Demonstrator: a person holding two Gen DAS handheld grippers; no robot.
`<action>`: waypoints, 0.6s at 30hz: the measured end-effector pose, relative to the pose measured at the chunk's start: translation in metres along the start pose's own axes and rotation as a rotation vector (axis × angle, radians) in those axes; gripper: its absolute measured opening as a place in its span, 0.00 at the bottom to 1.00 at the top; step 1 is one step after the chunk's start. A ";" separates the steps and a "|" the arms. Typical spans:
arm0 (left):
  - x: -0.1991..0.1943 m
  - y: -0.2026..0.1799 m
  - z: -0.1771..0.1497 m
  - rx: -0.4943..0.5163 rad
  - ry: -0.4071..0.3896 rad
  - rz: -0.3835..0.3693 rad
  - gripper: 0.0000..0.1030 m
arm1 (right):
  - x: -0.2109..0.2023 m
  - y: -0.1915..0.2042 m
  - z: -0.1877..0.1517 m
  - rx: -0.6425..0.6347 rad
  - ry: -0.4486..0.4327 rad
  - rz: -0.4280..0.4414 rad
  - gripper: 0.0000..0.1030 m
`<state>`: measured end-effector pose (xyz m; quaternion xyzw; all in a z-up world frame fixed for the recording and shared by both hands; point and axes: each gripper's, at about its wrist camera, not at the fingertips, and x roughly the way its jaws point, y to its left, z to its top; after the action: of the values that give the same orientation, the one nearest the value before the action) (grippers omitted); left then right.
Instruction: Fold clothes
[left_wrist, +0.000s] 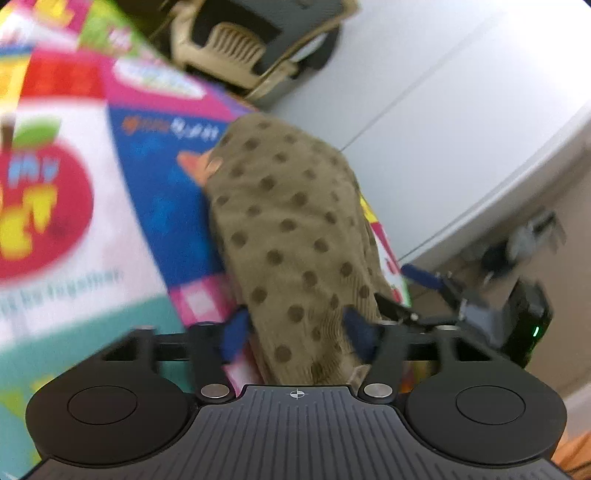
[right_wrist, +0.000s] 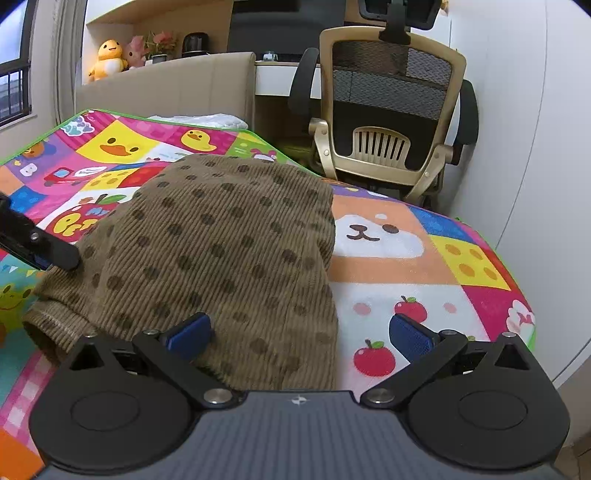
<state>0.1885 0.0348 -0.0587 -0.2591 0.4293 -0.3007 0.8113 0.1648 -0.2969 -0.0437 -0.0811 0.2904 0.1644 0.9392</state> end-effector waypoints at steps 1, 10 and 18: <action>-0.001 0.005 -0.001 -0.034 -0.013 -0.009 0.39 | -0.003 0.001 0.000 0.003 -0.010 -0.001 1.00; -0.027 0.003 0.001 -0.096 -0.104 -0.101 0.11 | -0.035 0.049 0.018 -0.122 -0.147 0.140 0.88; -0.017 0.008 -0.004 -0.177 -0.077 -0.146 0.18 | -0.020 0.105 -0.011 -0.456 -0.090 0.082 0.72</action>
<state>0.1794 0.0514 -0.0567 -0.3714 0.4028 -0.3097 0.7771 0.1061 -0.2068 -0.0470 -0.2716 0.2066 0.2673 0.9012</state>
